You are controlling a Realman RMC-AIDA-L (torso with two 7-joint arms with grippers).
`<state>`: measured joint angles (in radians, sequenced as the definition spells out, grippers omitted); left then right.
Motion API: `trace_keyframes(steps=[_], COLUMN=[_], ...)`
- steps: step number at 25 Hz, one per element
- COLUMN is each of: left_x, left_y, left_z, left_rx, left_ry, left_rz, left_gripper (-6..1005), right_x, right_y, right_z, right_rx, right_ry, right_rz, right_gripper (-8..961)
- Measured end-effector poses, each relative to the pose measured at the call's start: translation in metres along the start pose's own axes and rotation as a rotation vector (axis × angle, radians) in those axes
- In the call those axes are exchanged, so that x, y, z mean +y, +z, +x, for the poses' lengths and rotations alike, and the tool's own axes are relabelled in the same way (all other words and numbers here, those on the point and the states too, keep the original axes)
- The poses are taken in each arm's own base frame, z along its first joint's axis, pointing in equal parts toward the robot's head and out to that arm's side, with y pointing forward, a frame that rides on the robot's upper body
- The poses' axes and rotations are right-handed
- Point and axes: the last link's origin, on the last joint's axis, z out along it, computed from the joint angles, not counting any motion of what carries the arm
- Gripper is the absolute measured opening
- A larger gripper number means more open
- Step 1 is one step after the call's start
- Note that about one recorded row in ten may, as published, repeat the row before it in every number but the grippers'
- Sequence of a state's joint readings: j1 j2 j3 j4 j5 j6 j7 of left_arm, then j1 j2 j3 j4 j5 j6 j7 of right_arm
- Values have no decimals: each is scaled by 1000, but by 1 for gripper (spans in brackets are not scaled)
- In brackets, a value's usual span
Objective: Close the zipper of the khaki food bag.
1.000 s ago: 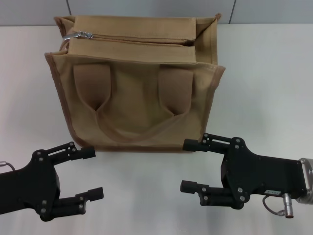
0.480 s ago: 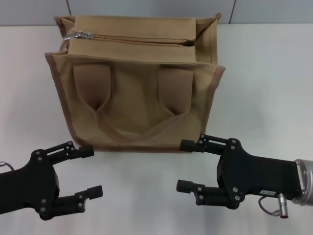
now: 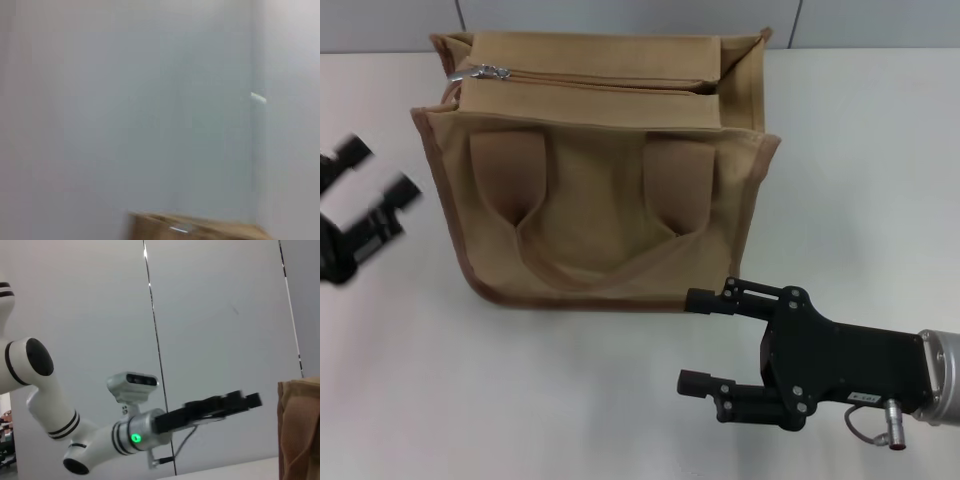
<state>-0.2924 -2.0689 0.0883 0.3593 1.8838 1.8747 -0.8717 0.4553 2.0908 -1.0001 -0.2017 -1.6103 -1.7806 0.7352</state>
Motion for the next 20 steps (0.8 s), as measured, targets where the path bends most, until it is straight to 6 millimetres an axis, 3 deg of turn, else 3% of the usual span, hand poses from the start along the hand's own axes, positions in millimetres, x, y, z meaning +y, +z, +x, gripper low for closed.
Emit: trace_keyframes(steps=[3, 9, 18, 20], left_x=[-11, -20, -22, -16], left_y=[8, 30, 64, 68], left_z=[-3, -7, -10, -11], left_rx=[17, 0, -74, -111], left_ry=[-14, -11, 48, 67], left_rz=[85, 99, 3, -73], left_gripper=[785, 770, 439, 439], right_x=[1, 1, -1, -1], right_y=[3, 5, 8, 8], right_z=[2, 5, 7, 7], right_rx=[-6, 7, 12, 12], right_ry=[-6, -1, 5, 6], right_rz=[-1, 11, 19, 20], right_gripper=[732, 732, 731, 731])
